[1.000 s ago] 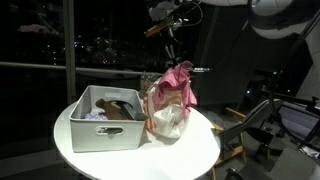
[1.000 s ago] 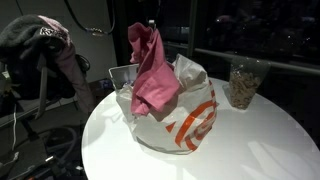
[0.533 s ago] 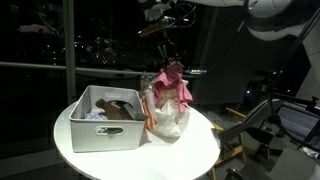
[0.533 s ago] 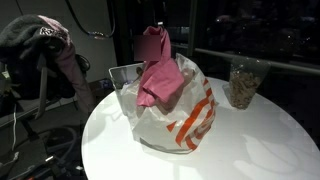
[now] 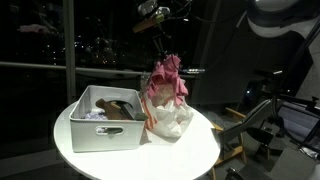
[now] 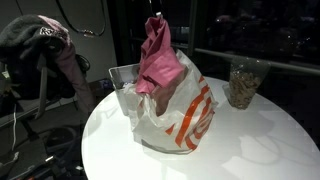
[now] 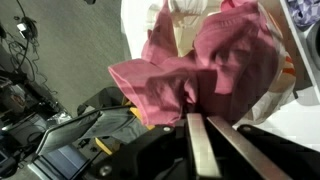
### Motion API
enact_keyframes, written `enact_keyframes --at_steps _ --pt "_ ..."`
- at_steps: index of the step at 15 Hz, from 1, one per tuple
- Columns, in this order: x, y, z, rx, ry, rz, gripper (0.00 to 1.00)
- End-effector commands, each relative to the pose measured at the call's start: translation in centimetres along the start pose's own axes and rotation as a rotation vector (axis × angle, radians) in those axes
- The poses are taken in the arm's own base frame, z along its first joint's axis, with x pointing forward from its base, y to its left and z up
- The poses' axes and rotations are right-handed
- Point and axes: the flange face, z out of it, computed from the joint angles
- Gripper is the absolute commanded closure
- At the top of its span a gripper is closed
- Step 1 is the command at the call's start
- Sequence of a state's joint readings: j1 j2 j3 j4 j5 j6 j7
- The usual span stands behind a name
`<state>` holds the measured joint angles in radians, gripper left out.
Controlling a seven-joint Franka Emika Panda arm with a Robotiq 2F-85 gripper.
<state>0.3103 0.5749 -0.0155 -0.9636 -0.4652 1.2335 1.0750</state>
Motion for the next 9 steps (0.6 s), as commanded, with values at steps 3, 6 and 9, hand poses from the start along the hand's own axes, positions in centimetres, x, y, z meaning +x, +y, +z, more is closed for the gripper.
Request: enact_keyframes --at_steps 3,6,9 --pt "0.1 -0.4 -2.2 0.051 0.126 -0.018 0.99" --pt "0.5 -1.2 -2.6 0.125 0.144 -0.022 0.99" --pt "0.2 -1.3 -3.1 0.141 0.171 -0.022 0.99"
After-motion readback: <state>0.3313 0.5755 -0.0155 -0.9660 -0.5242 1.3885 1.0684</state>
